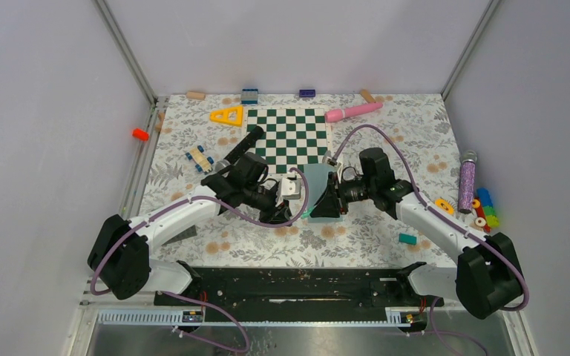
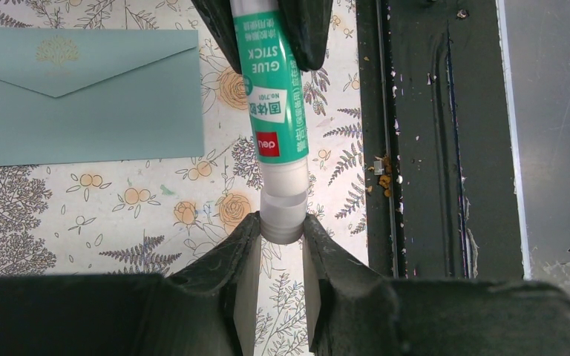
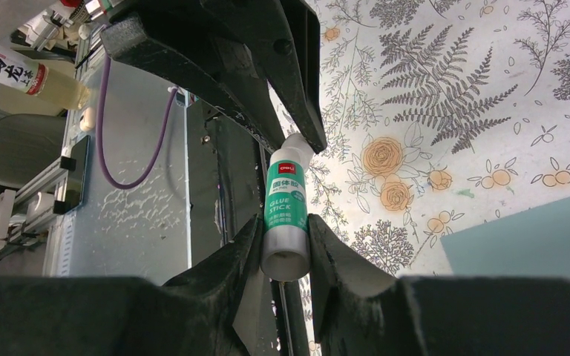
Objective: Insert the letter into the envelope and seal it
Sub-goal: Close the solid glue cap on the solid glue.
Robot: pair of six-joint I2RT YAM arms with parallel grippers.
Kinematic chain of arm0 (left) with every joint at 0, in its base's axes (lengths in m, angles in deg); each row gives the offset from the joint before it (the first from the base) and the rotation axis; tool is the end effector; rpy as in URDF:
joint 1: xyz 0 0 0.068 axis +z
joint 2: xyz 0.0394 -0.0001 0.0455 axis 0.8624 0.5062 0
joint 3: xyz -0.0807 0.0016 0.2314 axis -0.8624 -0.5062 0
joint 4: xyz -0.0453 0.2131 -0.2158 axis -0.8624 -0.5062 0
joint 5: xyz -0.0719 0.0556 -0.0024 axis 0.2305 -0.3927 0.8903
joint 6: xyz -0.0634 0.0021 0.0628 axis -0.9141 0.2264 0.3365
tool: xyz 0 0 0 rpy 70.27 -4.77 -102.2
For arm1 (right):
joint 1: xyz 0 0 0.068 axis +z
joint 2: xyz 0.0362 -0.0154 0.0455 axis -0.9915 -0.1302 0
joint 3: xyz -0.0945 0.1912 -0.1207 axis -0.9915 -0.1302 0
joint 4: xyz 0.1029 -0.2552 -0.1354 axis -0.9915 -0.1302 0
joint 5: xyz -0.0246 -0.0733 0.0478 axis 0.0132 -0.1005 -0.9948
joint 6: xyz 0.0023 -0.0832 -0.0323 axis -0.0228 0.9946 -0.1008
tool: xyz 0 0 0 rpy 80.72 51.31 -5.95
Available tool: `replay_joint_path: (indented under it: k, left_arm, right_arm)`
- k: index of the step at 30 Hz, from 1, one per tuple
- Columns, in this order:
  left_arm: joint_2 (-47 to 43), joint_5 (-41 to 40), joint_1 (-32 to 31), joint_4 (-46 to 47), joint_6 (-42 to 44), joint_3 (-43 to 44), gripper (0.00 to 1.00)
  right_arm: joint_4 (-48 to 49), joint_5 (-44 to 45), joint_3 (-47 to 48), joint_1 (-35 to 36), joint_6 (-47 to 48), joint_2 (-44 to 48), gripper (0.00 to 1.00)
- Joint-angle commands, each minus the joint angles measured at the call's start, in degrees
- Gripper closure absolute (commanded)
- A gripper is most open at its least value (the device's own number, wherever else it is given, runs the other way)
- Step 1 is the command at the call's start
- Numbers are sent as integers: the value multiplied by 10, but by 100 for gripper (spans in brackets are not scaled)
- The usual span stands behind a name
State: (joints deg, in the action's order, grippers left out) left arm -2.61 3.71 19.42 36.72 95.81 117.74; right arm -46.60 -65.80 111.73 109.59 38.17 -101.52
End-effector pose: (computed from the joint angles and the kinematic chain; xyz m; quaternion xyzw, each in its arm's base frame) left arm 0.2237 -0.2637 0.1744 0.6059 0.6314 -0.3944 0.2804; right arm 0.2596 0.2097 0.1913 -0.4189 0.6731 0.5194 0.3190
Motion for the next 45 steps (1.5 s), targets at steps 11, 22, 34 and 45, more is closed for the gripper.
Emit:
replay_joint_path:
  k: [11, 22, 34, 45]
  left_arm:
    - [-11, 14, -2, 8, -1, 22, 100]
    - [-10, 17, -2, 8, -4, 22, 100]
    - [-7, 0, -5, 8, -12, 29, 100]
    - [-2, -5, -5, 8, -29, 40, 100]
  right_arm:
    - [0, 2, 4, 11, 13, -13, 97]
    - [0, 9, 5, 15, 14, -21, 97]
    - [-11, 42, 14, 21, 13, -29, 97]
    - [-20, 56, 16, 38, 23, -37, 98]
